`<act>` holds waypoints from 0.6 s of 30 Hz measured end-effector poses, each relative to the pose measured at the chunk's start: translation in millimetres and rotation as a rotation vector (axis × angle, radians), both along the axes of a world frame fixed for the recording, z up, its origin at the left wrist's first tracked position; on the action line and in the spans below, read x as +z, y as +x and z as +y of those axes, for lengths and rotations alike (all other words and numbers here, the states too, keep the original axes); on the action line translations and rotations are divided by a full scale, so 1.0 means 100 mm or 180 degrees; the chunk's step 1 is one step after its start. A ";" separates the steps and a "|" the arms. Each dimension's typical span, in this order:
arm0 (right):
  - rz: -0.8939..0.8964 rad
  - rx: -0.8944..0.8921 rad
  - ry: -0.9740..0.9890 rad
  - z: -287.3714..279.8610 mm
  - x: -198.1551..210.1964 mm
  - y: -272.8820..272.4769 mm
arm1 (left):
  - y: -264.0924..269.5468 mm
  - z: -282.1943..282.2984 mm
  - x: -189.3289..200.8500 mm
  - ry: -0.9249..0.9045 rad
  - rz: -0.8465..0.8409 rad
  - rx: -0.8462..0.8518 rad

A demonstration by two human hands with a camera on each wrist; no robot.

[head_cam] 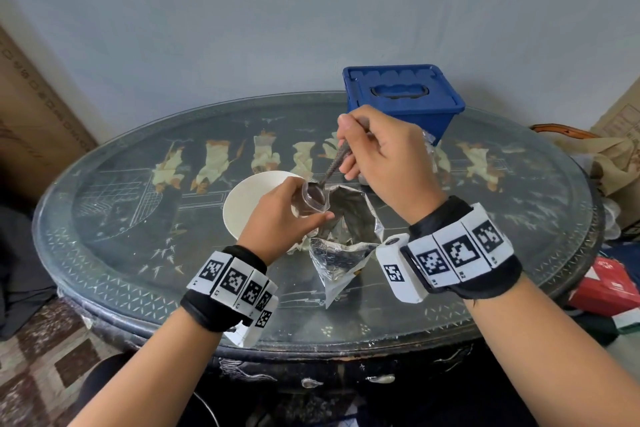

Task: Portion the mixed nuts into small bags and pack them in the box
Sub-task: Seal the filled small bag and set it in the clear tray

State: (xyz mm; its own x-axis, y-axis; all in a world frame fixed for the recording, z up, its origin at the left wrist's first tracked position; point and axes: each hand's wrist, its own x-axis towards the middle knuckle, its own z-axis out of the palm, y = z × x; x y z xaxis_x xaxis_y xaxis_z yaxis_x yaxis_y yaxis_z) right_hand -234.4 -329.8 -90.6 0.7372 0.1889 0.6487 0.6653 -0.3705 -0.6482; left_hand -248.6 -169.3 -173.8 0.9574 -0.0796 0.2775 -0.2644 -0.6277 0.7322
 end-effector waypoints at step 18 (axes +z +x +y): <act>0.0518 -0.0620 -0.0607 -0.36 -0.60 0.00 | -0.22 0.00 -0.25 -0.0248 0.0205 0.0346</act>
State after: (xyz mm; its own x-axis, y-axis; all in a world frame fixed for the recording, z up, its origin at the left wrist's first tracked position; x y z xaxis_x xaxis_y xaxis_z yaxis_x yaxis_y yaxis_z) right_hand -234.7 -365.7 -150.6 0.8627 0.1409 0.4857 0.4631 -0.6059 -0.6468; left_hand -271.1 -169.3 -198.8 0.9753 0.0449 0.2163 -0.1487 -0.5908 0.7930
